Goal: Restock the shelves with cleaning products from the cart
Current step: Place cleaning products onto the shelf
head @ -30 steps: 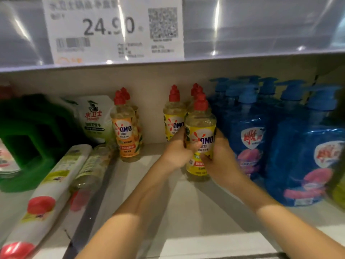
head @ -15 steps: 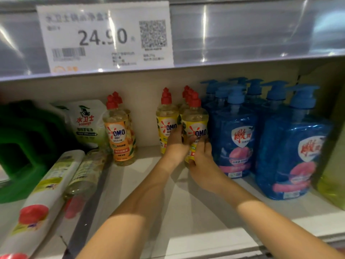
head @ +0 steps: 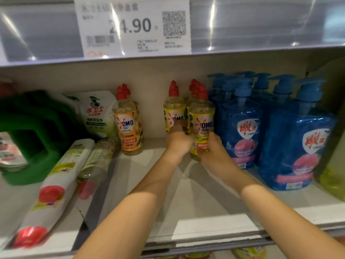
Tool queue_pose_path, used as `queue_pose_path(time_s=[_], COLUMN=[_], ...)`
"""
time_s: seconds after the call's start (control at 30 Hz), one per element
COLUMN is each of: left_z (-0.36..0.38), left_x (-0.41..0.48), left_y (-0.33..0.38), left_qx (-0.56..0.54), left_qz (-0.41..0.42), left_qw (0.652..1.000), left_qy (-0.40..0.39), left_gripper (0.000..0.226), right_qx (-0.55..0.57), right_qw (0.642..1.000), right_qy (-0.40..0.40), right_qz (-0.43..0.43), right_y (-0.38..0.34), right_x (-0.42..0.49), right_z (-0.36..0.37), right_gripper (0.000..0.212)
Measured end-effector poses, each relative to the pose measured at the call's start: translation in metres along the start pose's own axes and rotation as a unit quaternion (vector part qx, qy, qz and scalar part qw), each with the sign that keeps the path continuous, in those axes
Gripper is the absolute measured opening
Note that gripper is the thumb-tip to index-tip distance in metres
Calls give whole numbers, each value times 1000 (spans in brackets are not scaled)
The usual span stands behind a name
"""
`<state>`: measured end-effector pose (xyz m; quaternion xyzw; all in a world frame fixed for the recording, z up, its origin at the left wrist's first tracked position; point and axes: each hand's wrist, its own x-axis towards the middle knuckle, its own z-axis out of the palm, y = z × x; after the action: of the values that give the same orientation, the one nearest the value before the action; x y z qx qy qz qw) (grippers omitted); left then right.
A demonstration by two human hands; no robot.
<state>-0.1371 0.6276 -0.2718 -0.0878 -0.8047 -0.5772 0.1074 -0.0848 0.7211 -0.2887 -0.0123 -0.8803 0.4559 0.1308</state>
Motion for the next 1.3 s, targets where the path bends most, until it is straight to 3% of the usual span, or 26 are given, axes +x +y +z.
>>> queue_pose_path(time_s=[0.1,0.23,0.37,0.53,0.87,1.03,1.3], left_z=[-16,-45,-70,-109,-183,-210,-230], left_x=[-28,-75,-119,-157,-242,-292,-420], left_y=[12,16,15,5,-23,-20,-3], left_qx=[-33,-20,-61,-77,-139,-147,-98], left_qz=[4,81,70,55,27,4,-66], left_qw=[999,997,996,995,988,989,977], left_qy=[-5,-6,-10,-44,-62,12,176], left_gripper=[16,9,20,12,24,16,14], right_qx=[9,67,184,254,306,329,366], right_qw=[999,991,978,961,946,939,909], right_qy=[22,67,51,61,66,19,-162], right_qz=[-34,-90,-89,-92,-89,-101,-118], right_y=[-9,-22,-34,-51,-92,-105,-114], right_x=[-15,-53,-94,-137,-227,-257,-333], right_z=[-6,-10,-6,16,60,69,88], right_gripper=[43,25,27,25,24,24,28])
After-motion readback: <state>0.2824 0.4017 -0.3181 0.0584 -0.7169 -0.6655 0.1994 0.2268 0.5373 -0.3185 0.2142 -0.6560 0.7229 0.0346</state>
